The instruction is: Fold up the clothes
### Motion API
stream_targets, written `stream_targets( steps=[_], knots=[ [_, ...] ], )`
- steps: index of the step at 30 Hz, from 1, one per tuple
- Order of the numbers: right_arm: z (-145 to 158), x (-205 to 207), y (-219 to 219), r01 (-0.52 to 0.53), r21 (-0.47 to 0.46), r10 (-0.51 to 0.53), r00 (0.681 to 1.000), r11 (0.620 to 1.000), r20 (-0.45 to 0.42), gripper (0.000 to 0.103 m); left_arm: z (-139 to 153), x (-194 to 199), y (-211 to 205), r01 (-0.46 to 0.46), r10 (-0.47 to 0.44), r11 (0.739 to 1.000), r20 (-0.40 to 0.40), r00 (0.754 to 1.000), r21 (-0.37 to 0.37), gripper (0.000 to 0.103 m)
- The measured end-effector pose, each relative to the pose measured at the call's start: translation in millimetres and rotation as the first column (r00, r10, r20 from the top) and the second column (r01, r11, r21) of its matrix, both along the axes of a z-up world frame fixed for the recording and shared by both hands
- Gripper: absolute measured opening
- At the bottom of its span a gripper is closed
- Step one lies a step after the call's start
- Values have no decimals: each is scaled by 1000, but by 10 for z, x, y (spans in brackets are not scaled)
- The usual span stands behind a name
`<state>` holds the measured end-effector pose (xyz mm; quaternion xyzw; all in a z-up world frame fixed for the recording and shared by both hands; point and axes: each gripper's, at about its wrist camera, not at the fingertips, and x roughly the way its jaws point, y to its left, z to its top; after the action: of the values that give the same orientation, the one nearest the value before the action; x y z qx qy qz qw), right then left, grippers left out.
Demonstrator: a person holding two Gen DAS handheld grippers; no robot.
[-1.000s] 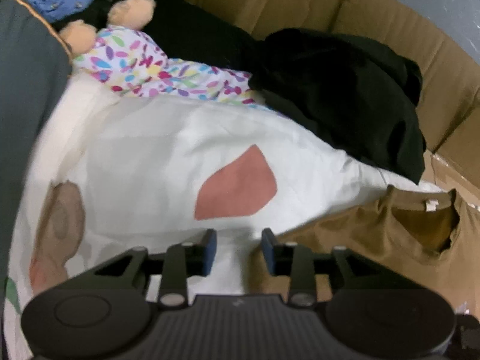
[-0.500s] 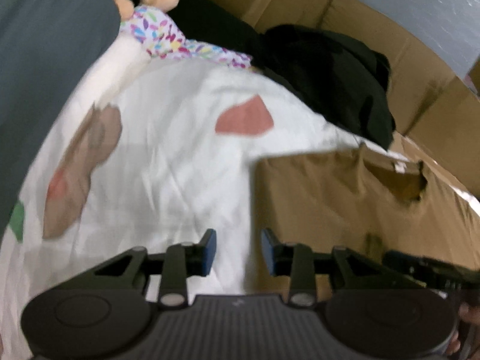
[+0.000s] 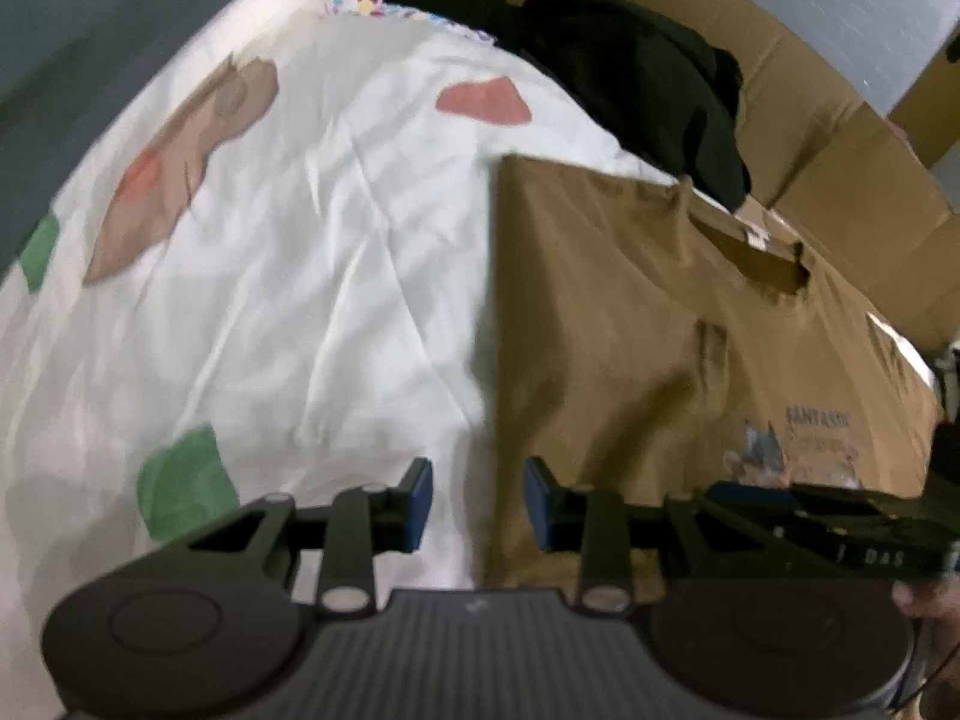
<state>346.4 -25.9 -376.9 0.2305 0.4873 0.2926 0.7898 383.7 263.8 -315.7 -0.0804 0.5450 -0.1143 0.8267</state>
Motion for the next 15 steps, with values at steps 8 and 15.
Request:
stream_targets(
  steps=[8,15],
  knots=[
    [-67,-77,128,-24,5,25,999,1000,-48,24,-175,-321,-128,82,-82,996,-16,996,20,40],
    [-85,-73,109,-53,94,61,995,994,-82,4,-244,-324,-98,28,-27,999,-15,1000,43,10]
  ],
)
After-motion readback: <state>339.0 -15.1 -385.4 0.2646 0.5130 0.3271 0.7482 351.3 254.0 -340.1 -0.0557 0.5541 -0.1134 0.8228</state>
